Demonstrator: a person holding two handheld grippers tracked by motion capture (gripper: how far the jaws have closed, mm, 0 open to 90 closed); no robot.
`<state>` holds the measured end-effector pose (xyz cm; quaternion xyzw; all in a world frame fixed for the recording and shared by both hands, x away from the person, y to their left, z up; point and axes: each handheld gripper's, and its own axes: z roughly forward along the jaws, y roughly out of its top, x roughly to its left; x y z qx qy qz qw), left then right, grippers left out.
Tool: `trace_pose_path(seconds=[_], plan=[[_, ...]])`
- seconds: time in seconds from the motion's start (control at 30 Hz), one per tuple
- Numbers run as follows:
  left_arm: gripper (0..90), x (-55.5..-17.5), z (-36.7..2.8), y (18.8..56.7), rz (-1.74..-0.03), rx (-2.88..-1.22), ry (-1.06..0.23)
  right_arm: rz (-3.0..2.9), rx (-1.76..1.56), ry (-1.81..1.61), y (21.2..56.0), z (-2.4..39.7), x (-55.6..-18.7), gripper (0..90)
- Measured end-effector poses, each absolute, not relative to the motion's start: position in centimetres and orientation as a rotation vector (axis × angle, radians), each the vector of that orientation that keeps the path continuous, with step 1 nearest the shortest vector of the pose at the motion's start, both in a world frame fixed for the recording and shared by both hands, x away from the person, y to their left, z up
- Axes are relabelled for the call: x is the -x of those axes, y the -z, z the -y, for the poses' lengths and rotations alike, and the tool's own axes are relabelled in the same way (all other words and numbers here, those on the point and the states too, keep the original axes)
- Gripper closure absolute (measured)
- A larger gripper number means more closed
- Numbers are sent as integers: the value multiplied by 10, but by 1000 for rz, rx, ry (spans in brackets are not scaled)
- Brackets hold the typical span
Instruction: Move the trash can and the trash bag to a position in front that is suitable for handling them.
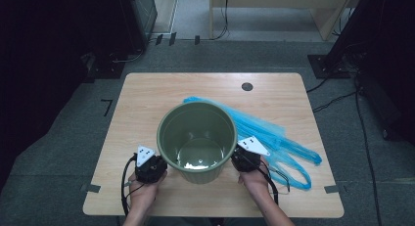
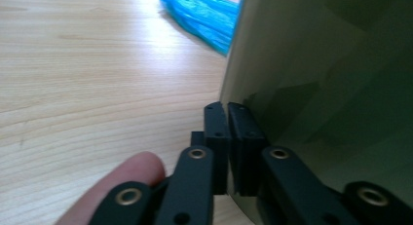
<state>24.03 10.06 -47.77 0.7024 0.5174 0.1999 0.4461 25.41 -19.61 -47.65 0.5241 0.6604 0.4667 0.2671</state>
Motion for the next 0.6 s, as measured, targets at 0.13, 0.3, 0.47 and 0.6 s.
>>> trace_pose_path(seconds=[0.13,0.3,0.47,0.6], plan=[[897,-232,-97,478,-1272,-1744,-478,-1793,-1411,-1247,475,201,-244,888],[868,-220,-97,478,-1258,-1757,-478,-1801,-1421,-1269,476,206,-229,885],[628,-219,-104,479,-1276,-1745,-480,-1816,-1442,-1244,474,213,-217,717],[370,-224,-118,485,-1350,-1727,-538,-1778,-1459,-1203,475,231,-217,466]])
